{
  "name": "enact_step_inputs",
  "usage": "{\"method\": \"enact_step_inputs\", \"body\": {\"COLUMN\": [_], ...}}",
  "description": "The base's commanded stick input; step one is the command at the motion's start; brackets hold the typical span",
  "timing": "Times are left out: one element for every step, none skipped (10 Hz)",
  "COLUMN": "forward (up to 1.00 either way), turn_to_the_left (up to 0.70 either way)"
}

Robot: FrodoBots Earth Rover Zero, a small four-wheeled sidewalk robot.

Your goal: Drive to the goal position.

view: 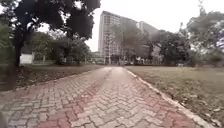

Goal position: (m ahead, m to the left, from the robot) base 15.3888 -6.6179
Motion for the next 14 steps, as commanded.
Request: {"method": "enact_step_inputs", "body": {"forward": [0.70, 0.70, 0.70, 0.70, 0.70, 0.70, 0.70, 0.70, 0.70, 0.70, 0.70, 0.70, 0.70, 0.70], "turn_to_the_left": [0.00, 0.00, 0.00, 0.00, 0.00, 0.00, 0.00, 0.00, 0.00, 0.00, 0.00, 0.00, 0.00, 0.00]}}
